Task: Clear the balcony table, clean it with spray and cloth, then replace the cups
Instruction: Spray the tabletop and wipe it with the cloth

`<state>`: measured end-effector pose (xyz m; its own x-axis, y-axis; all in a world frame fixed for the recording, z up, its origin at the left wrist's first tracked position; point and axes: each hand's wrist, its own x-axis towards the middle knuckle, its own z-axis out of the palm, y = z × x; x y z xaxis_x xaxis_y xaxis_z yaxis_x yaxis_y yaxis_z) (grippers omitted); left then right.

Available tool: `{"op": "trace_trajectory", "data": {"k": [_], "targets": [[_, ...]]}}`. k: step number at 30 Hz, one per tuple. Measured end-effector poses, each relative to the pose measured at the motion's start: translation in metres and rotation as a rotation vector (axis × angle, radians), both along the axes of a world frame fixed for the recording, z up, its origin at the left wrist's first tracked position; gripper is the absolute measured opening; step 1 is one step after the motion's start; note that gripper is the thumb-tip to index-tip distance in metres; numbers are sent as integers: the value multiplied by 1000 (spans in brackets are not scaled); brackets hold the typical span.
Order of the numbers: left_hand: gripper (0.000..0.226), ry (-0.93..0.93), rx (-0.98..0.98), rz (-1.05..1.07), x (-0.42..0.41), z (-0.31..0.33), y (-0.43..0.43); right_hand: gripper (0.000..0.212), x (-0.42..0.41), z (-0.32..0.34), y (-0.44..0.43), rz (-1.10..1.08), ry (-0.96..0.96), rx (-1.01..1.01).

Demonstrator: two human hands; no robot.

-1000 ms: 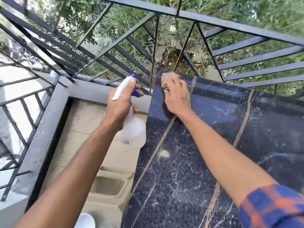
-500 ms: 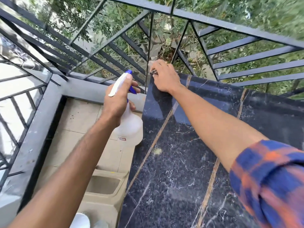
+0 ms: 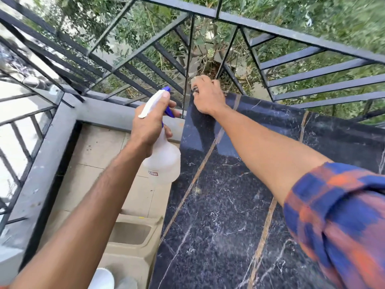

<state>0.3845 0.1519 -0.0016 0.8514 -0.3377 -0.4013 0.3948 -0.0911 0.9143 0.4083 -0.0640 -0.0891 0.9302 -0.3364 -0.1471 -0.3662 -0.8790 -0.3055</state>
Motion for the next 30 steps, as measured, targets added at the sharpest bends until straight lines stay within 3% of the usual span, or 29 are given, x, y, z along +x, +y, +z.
{"op": "trace_trajectory", "data": {"k": [3, 6, 9, 11, 14, 18, 23, 27, 30], "targets": [[38, 1, -4, 4, -2, 0, 6, 52, -26, -10, 14, 24, -34, 26], [37, 3, -6, 9, -3, -2, 12, 60, -94, -15, 30, 205, -86, 10], [37, 10, -11, 2, -3, -2, 16, 53, -128, -13, 31, 371, -127, 18], [36, 0, -4, -7, -4, -2, 20, 43, -104, -8, 18, 344, -102, 10], [37, -10, 10, -12, -7, 1, 25, 45, -37, -6, -5, 195, -39, -29], [39, -34, 39, -29, -20, 3, 36, 26, -4, -4, -7, 117, 34, 6], [30, -48, 32, -15, -51, 10, 53, 29, -48, -6, 20, 251, -18, -49], [26, -51, 52, 20, -84, 16, 75, 53, -116, -16, 75, 243, -25, -57], [27, -70, 68, 53, -113, 20, 95, 58, -176, -23, 125, 221, -4, 18]]}}
